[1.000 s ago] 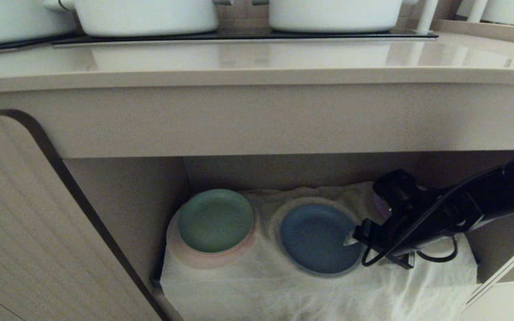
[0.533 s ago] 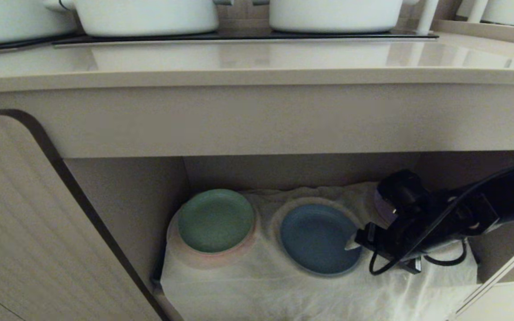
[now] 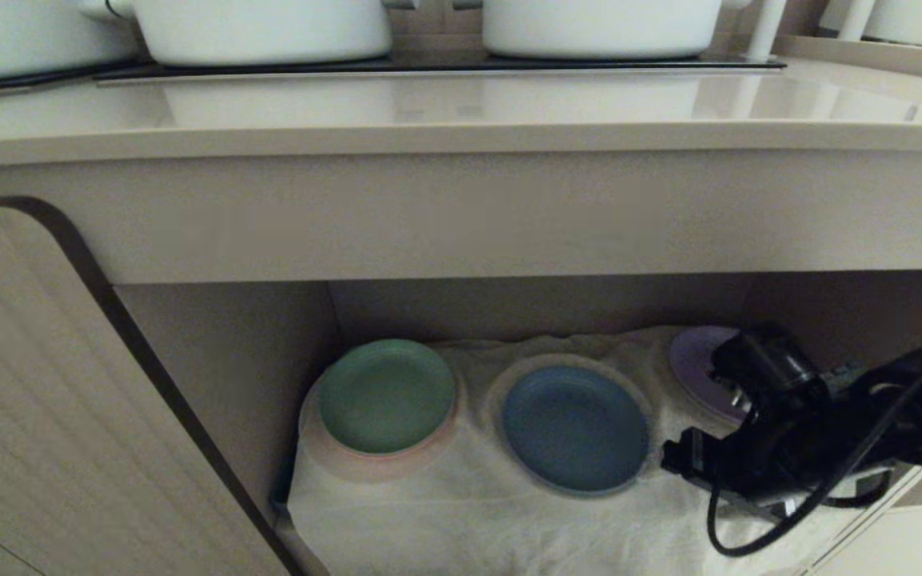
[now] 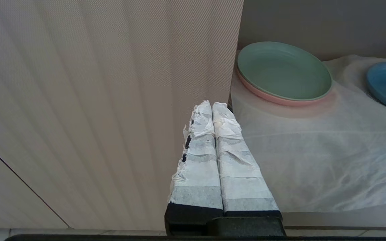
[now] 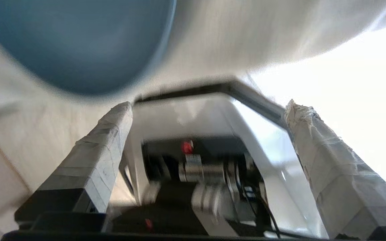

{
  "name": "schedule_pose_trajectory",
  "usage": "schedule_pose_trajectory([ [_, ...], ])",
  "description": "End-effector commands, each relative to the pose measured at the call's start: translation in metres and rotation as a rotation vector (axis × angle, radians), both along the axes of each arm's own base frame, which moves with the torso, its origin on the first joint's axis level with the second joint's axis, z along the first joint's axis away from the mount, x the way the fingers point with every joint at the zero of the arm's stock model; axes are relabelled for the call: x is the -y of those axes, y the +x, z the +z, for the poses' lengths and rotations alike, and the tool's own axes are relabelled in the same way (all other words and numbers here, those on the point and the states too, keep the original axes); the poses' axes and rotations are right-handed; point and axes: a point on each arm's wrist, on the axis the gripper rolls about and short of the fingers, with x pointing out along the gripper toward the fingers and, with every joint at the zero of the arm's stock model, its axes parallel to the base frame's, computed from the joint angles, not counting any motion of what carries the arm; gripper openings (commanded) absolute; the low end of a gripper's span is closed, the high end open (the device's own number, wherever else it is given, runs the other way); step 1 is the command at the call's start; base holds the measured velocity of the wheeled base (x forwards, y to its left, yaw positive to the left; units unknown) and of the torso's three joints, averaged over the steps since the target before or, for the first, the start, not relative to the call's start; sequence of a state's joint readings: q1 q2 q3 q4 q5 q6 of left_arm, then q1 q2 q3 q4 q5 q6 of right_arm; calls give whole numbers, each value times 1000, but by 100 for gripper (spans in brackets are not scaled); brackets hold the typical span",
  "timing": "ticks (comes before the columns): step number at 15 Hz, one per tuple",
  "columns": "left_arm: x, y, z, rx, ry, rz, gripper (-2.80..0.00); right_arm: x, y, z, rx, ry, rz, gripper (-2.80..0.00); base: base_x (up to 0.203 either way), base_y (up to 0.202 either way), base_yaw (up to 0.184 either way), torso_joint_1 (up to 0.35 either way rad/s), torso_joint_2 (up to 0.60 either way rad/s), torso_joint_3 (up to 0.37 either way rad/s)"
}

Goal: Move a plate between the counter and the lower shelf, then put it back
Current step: Pick up the plate in the cupboard

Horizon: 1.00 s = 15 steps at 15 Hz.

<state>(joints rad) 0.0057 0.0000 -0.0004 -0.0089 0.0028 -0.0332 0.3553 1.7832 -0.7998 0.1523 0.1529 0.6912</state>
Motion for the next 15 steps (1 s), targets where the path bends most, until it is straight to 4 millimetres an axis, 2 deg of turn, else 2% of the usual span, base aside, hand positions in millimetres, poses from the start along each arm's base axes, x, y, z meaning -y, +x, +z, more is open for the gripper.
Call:
schedule_pose_trajectory([
  [1, 0, 0, 0, 1, -1, 1, -280, 6, -20, 9, 19, 18, 14, 0, 0, 0, 0, 0, 0, 0],
  [5, 0, 0, 0, 0, -1, 1, -280, 16, -48, 13, 34, 9, 45, 0, 0, 0, 0, 0, 0, 0],
  [6, 0, 0, 0, 1, -1, 1, -280, 19, -55, 14, 41, 7, 54, -280, 0, 0, 0, 0, 0, 0],
  [15, 0, 0, 0, 1, -1, 1, -280, 37, -102, 31, 79, 5, 72, -280, 0, 0, 0, 0, 0, 0],
])
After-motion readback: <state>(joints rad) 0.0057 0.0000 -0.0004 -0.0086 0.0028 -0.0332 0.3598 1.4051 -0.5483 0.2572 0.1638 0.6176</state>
